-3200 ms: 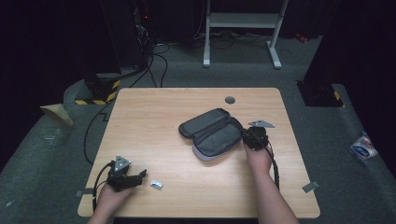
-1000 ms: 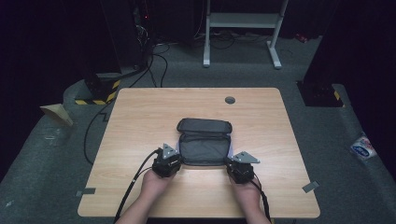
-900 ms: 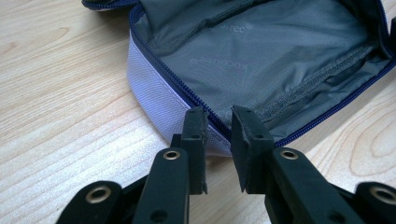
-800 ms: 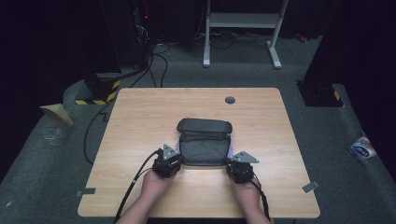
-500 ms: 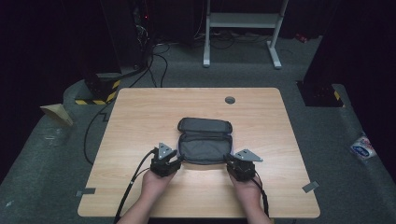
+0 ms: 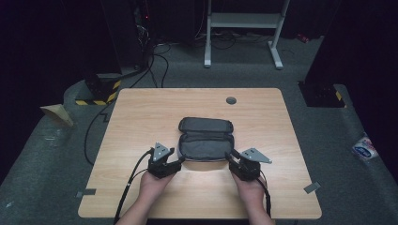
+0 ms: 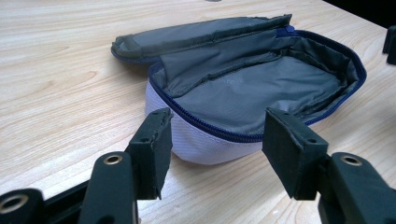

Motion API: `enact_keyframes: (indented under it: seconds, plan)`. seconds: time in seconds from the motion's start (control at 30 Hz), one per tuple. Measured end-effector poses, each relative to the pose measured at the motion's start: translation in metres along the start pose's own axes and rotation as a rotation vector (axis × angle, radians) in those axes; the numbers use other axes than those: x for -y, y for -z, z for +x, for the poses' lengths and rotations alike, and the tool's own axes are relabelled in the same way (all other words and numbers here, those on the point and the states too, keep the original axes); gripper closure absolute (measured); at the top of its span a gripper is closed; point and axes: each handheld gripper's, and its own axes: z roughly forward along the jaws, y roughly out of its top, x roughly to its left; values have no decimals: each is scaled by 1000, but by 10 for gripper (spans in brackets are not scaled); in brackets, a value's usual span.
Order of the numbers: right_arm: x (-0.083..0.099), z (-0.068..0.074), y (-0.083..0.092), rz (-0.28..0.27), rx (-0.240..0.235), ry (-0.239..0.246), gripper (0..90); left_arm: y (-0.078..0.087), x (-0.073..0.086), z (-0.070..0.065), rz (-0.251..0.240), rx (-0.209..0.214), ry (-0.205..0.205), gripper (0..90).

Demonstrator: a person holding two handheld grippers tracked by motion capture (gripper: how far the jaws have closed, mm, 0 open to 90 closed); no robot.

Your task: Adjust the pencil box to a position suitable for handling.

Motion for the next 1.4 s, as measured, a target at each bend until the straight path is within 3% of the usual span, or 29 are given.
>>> enact_keyframes:
  seconds: [0.2, 0.53, 0.7, 0.87, 1.1, 1.23, 1.3, 1.4]
  plan:
    - [-1, -8, 9, -5, 20, 7, 637, 9, 7, 8, 9, -1, -5, 418]
    - [20, -33, 16, 80, 90, 12, 591, 38, 29, 41, 37, -29, 16, 412]
    - [32, -48, 26, 123, 128, -7, 582, 57, 43, 54, 41, -4, 23, 413]
    - [38, -53, 31, 176, 162, 12, 547, 68, 51, 53, 73, 7, -45, 455]
    - [47, -58, 34, 215, 184, -7, 524, 88, 69, 56, 95, 21, -19, 462]
    - [47, -60, 32, 239, 180, -26, 514, 91, 75, 47, 145, -19, -104, 462]
    - [46, -60, 31, 250, 181, -31, 513, 90, 76, 44, 151, -8, -100, 462]
    - [46, -60, 30, 248, 190, -26, 518, 88, 80, 36, 182, 10, -144, 451]
